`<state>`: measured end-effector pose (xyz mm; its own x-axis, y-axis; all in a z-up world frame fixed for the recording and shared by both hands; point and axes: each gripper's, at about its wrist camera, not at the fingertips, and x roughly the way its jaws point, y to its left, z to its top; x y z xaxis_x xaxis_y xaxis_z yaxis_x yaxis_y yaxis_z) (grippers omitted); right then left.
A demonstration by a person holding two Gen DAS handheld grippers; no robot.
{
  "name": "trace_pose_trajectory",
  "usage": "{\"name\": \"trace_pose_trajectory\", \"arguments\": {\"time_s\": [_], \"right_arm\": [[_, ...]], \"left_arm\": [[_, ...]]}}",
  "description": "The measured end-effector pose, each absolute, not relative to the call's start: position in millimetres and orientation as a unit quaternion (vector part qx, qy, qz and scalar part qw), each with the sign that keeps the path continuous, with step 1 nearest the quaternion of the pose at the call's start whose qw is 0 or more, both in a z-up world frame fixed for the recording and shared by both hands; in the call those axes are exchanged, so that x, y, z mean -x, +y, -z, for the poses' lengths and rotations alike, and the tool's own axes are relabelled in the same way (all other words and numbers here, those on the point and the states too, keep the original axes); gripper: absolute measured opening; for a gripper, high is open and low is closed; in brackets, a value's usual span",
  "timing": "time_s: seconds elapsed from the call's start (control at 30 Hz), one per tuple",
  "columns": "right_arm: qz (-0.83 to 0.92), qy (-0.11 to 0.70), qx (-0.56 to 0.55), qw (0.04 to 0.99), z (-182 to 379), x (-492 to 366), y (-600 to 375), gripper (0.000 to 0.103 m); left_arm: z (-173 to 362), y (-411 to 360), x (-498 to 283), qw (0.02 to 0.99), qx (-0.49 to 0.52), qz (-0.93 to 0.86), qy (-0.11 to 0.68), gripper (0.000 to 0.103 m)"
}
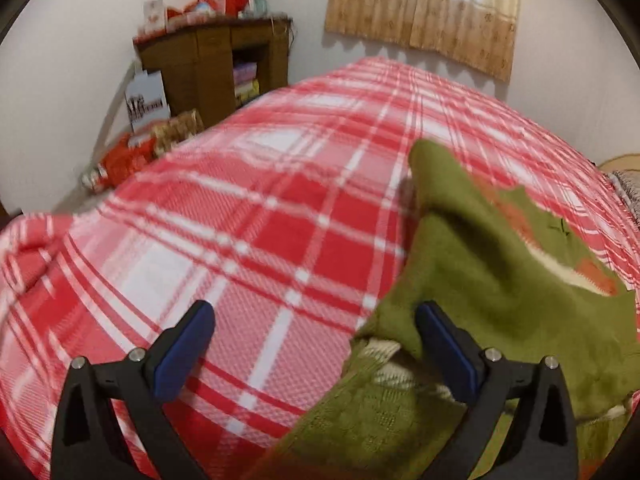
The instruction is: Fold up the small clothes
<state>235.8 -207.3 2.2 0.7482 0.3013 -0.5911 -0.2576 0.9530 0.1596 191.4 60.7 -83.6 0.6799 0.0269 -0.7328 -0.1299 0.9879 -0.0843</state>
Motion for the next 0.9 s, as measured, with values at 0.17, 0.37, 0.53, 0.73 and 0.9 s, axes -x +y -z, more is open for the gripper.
{"name": "trace_pose_trajectory", "arguments": {"time_s": [0.17, 0.37, 0.53, 0.73, 0.9], "right_arm": [[-0.241, 0.372, -0.039, 0.895, 28, -305, -138, 0.025], [-0.273, 0.400, 0.012, 0.875, 55, -354, -93, 0.048], [-0.293, 0.428, 0.043, 0.854, 74, -372, -81, 0.048], [-0.255, 0.404, -0.019, 0.878, 73, -391, -98, 0.005], [-0.255, 0.399, -0.088, 0.876, 88, -418, -106, 0.005]], "left_arm": [[82, 62, -184, 0.919, 0.070, -0.050, 0.385, 0.103], [83, 65, -183, 0.920, 0.082, -0.041, 0.380, 0.103], [84, 65, -183, 0.921, 0.082, -0.040, 0.379, 0.103], [84, 64, -180, 0.922, 0.084, -0.044, 0.374, 0.103], [84, 62, -177, 0.924, 0.081, -0.056, 0.368, 0.103]]}}
